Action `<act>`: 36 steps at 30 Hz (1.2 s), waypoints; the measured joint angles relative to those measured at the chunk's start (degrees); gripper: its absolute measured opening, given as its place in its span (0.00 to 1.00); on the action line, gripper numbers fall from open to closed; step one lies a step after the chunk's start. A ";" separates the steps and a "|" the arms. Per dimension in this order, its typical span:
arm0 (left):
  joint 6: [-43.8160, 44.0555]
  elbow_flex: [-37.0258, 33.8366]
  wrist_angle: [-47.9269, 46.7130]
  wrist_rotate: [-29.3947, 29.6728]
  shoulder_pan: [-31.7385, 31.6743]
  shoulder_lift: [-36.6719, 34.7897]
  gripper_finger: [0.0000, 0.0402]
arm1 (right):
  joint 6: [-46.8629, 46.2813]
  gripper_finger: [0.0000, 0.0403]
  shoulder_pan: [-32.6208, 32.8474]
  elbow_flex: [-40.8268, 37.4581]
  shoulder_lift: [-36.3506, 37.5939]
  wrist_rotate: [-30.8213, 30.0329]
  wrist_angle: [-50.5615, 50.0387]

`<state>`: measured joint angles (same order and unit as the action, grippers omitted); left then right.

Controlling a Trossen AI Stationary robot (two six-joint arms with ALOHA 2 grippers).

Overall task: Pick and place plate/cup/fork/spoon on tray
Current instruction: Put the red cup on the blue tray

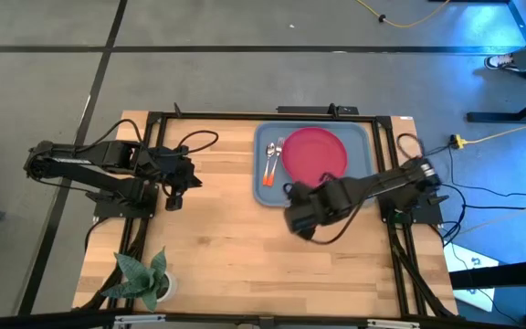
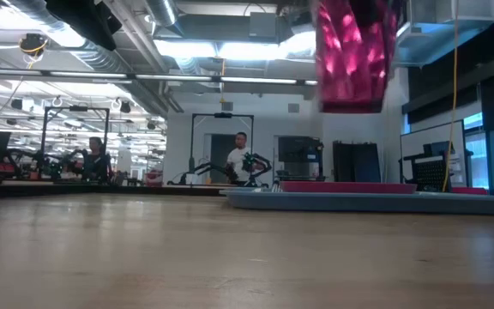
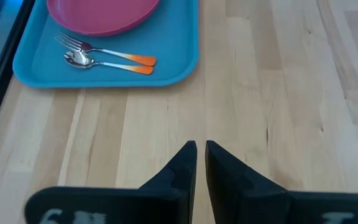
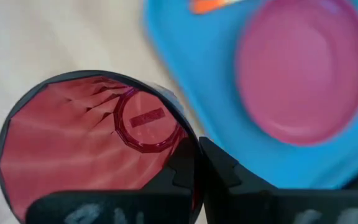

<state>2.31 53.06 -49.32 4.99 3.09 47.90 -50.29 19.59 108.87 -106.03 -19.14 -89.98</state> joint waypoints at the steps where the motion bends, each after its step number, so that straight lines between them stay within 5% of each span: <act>1: 0.00 0.00 0.00 0.02 -0.02 0.02 0.07 | -1.29 0.02 -0.18 -2.25 1.84 -0.98 -0.16; 12: -3.39 0.00 0.79 0.20 -0.02 0.07 0.07 | -16.45 0.02 -8.21 -26.19 21.82 -10.04 -0.09; 21: -5.91 0.00 8.02 2.90 -0.09 0.09 0.07 | -17.39 0.02 -21.11 -38.21 33.11 -16.95 -0.04; 29: -5.49 0.00 8.09 4.37 -0.09 0.47 0.07 | -7.53 0.02 -39.03 -43.46 39.01 -15.53 3.82; 36: -5.43 -0.02 8.00 4.96 -0.09 0.66 0.07 | 7.21 0.02 -52.32 -43.55 41.53 -5.33 15.82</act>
<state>-3.12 53.04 -41.32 9.96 3.01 48.56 -43.08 -32.73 65.32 -64.50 -24.47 -74.16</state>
